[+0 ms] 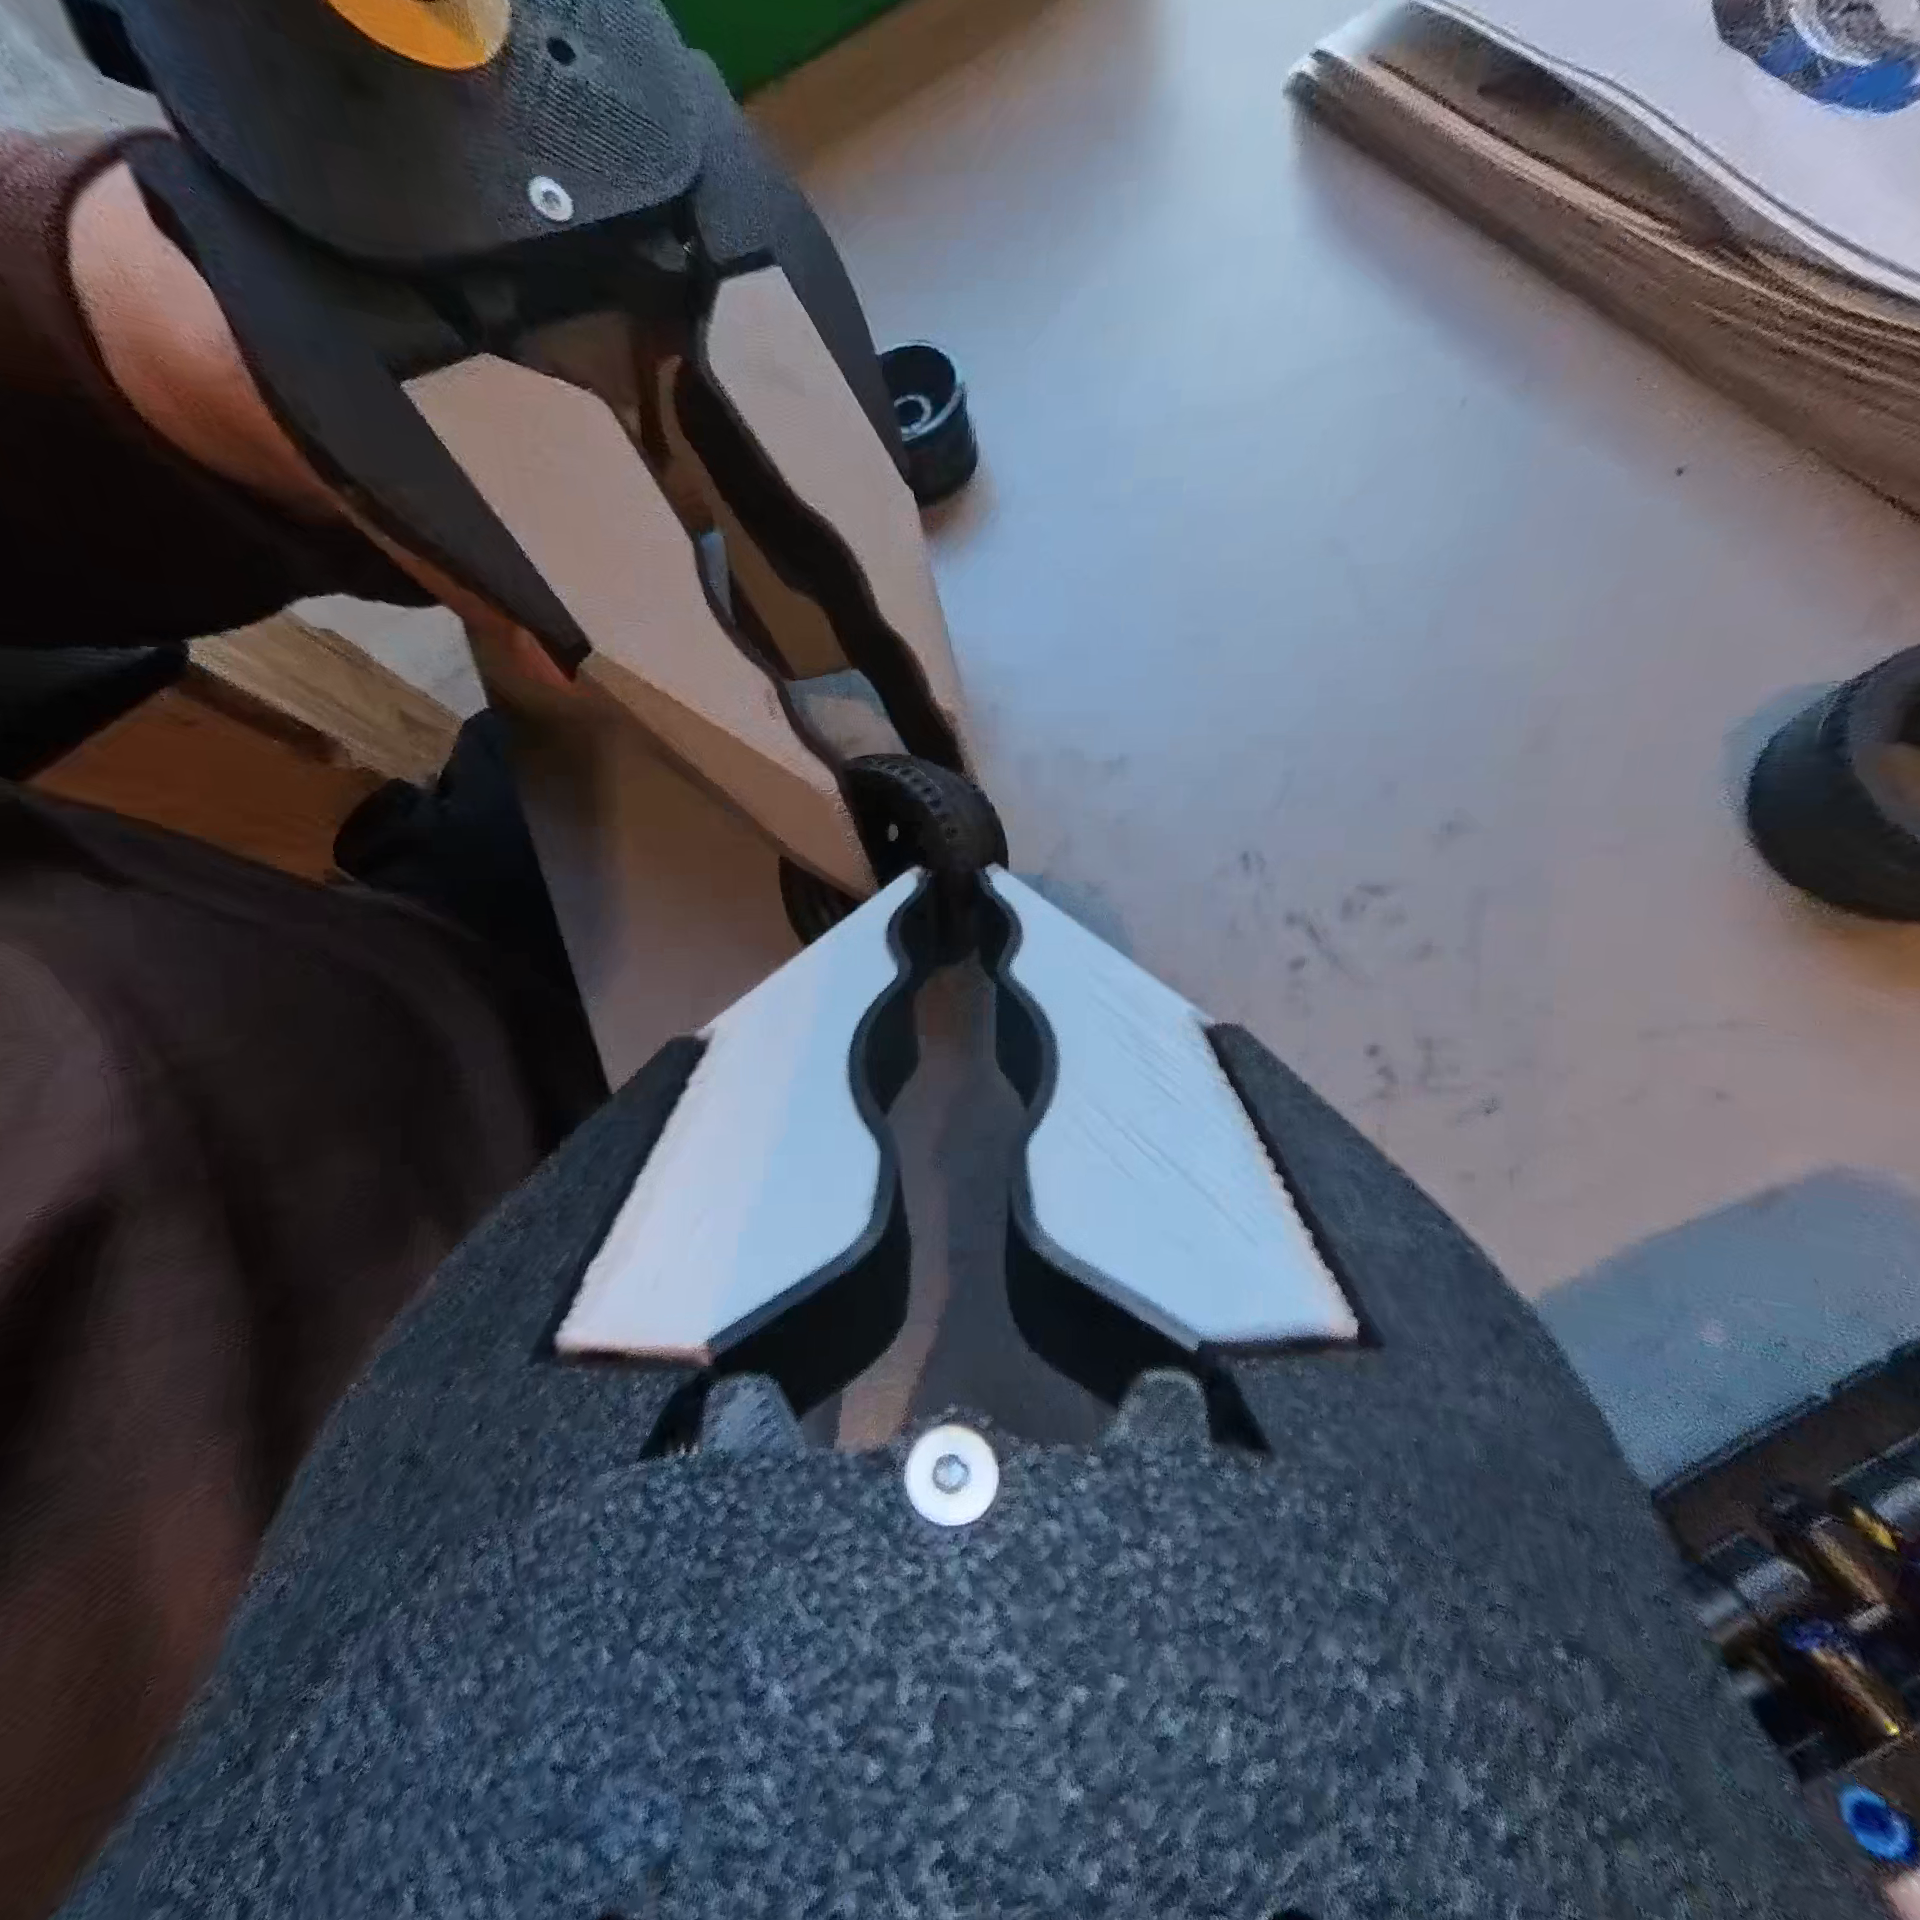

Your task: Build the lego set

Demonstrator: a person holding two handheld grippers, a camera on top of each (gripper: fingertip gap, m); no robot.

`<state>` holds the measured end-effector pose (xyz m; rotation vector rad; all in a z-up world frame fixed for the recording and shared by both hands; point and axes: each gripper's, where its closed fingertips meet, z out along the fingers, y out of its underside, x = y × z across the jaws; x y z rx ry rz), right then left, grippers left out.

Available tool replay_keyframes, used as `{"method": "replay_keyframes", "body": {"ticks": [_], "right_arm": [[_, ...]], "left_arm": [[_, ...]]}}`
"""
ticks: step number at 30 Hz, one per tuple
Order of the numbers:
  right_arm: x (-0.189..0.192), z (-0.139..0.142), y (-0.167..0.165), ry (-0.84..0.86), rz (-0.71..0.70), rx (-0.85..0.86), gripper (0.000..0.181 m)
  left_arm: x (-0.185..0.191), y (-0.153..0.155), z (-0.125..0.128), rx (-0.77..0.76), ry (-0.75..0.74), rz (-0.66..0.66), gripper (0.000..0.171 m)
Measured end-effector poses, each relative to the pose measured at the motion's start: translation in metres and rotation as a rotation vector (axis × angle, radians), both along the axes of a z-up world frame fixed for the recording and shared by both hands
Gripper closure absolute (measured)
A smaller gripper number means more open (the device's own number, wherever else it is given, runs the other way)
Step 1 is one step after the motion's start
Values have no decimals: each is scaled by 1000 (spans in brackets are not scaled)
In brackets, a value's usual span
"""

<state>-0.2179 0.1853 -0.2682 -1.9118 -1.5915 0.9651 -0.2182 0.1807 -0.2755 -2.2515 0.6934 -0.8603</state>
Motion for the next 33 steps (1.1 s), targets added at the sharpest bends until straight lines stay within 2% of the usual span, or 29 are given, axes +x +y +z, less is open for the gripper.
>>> {"method": "replay_keyframes", "body": {"ticks": [3,10,14,19,22,27,30,33], "right_arm": [[-3,1,0,3,0,-34,179],[0,4,0,31,-22,-96,181],[-1,5,6,117,-80,-324,181],[-7,-1,15,132,-154,-341,181],[-5,-8,18,55,-125,-234,181],[-3,-12,18,-174,-36,92,181],[-1,-10,12,-236,58,33,181],[1,-12,14,-262,77,-16,181]], "left_arm": [[-4,0,-1,-61,-75,12,152],[-5,3,-3,-74,-81,31,154],[-5,5,-5,-81,-71,40,154],[-7,5,-6,-94,-69,50,154],[-8,7,-5,-106,-92,60,153],[-7,7,-6,-53,-35,52,154],[-4,3,-5,-90,-45,21,151],[-6,9,5,-15,-70,49,155]]}}
